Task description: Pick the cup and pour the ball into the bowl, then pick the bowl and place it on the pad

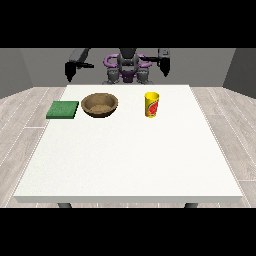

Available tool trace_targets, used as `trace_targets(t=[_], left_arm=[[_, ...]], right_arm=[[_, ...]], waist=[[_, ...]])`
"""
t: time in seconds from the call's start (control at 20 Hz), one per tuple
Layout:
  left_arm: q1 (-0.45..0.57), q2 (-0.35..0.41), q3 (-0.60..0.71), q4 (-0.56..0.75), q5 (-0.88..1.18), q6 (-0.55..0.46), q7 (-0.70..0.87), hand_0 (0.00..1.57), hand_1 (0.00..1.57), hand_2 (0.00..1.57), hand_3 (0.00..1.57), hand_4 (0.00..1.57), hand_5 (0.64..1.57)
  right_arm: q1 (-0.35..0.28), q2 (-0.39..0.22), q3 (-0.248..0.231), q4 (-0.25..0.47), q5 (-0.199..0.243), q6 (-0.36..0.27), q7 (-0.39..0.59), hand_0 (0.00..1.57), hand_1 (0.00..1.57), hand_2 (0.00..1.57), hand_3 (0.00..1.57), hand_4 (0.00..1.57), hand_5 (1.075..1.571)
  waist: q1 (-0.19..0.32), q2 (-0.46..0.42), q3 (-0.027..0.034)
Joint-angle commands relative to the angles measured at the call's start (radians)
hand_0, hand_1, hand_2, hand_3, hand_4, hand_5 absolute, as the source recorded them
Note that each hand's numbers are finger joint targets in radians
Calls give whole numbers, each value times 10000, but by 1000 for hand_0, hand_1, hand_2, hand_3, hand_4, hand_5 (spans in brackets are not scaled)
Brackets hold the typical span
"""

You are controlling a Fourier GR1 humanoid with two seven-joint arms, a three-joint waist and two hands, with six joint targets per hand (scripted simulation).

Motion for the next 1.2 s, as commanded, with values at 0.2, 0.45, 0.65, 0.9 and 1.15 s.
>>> trace_targets(t=[0.2, 0.45, 0.65, 0.9, 1.15], left_arm=[[-2437, -17, 666, 1575, -341, 436, -553, 0, 0, 0, 0, 0, 1451], [-3213, 346, 1715, 3122, 96, 239, -1880, 0, 0, 0, 0, 0, 1466], [-4287, 1018, 2757, 4629, 538, -141, -3061, 0, 0, 0, 0, 0, 1428], [-4823, 907, 3082, 6028, 617, -16, -4111, 0, 0, 0, 0, 0, 1412], [-5398, 1604, 3655, 7269, 901, -432, -4470, 0, 0, 0, 0, 0, 1393]], right_arm=[[-1942, -213, -503, 2022, 240, -40, -1567, 0, 0, 0, 0, 0, 1555], [-2227, -750, -762, 2678, -63, 869, -2243, 0, 0, 0, 0, 0, 1548], [-2720, -648, -595, 2496, -58, 919, -2431, 0, 0, 0, 0, 0, 1547], [-3104, -509, -514, 3069, 126, 913, -3089, 0, 0, 0, 0, 0, 1547], [-2691, -599, -295, 3226, 389, 1186, -3499, 0, 0, 0, 0, 0, 1548]], waist=[[33, 1494, 4], [-380, 2291, 2], [-753, 3028, -4], [-843, 3434, -3], [-1207, 3444, -6]])
